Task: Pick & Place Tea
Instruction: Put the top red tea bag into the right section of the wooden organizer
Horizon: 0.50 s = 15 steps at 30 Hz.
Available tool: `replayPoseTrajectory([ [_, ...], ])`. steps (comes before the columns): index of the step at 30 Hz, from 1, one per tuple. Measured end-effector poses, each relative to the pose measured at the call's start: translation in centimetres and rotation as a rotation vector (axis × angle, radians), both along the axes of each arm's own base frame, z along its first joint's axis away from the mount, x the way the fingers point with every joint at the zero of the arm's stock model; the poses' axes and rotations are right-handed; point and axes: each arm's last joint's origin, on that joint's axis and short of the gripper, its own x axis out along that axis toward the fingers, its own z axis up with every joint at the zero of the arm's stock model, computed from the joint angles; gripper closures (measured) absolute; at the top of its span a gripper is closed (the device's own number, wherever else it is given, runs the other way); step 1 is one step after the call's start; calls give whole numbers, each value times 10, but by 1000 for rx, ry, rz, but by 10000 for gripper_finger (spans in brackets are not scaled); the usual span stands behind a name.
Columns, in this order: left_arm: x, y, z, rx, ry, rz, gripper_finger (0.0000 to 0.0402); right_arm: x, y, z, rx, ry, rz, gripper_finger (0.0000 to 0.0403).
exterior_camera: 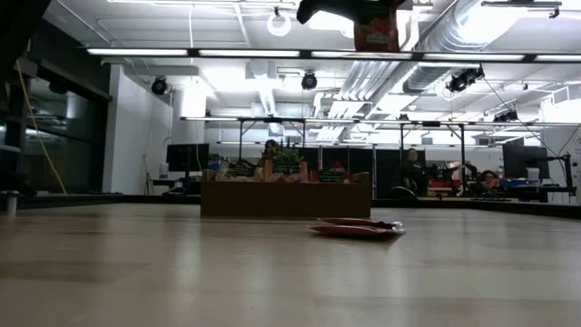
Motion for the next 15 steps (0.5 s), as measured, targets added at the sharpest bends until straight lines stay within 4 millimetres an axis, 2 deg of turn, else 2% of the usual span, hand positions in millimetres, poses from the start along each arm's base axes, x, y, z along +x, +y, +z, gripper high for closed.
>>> replayPoseTrajectory([
  [7, -1, 0, -1, 7, 10, -4, 401, 8, -4, -4, 2, 4, -7, 294],
  [15, 0, 0, 0, 21, 11, -15, 401, 7, -9, -4, 8, 4, -33, 295],
])
